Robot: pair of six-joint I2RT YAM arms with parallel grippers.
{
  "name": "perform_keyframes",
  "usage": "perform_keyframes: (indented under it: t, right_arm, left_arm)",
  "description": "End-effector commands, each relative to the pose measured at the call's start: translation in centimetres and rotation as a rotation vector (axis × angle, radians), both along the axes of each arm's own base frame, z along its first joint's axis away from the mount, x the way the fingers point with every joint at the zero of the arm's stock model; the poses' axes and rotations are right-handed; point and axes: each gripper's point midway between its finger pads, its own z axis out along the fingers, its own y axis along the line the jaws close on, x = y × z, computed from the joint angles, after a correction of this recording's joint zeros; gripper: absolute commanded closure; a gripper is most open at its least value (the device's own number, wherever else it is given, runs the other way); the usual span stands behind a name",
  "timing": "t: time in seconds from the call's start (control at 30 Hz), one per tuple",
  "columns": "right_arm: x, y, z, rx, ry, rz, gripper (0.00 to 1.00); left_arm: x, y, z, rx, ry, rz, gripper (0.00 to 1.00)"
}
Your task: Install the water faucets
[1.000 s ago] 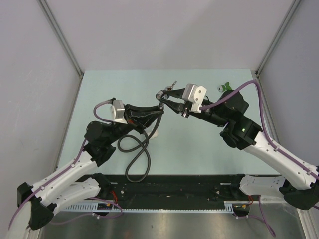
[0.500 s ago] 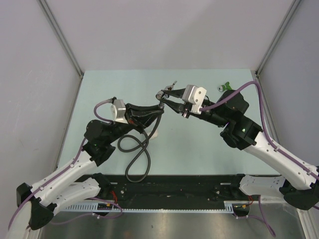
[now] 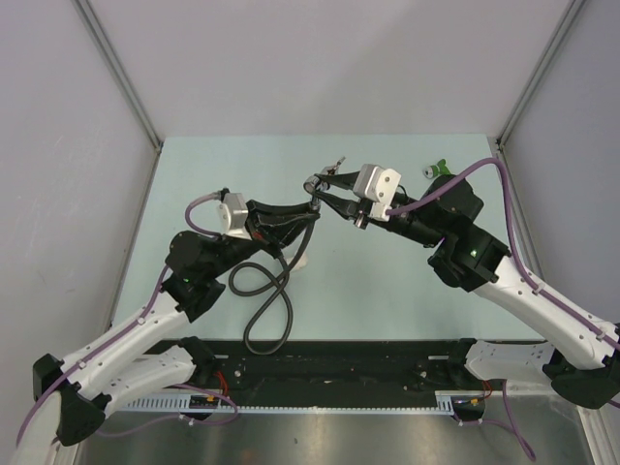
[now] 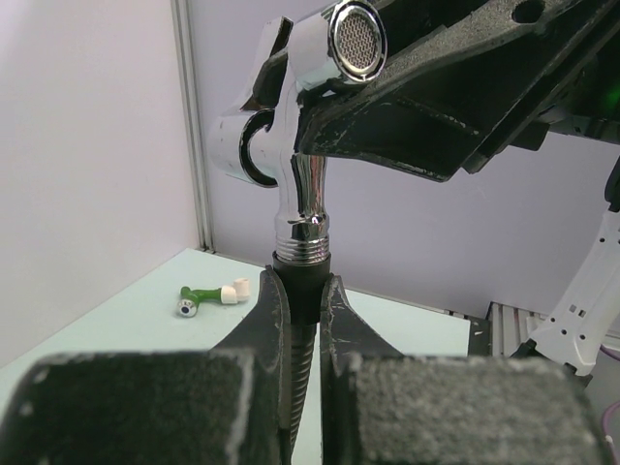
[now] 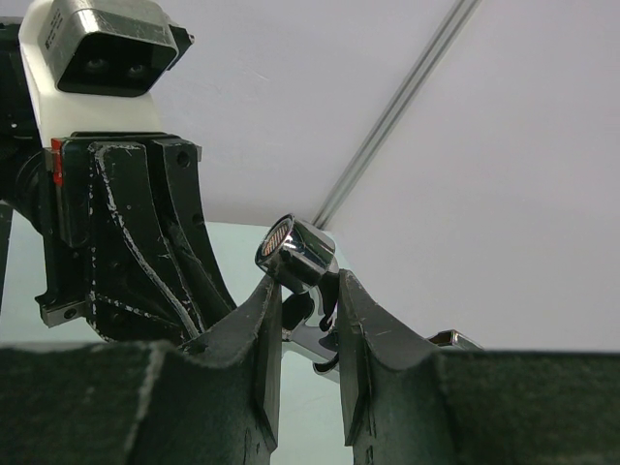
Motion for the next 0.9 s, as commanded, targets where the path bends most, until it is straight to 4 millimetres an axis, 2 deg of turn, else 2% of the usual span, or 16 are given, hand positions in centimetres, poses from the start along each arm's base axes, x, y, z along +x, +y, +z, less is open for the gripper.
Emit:
perform_keyframes:
  t: [0.0,0.87]
  right_arm:
    - [0.1,-0.1,0.2,0.004,0.008,-0.013,1.00]
    - [1.7,1.4,-1.1,-0.008,0.031,-0.130,1.00]
  left_arm:
    - [-0.9,1.6,5.9,-0.129,-0.137,0.034,1.00]
    - [0.1,3.1,7.0,-0.160,-0.175,0.143,1.00]
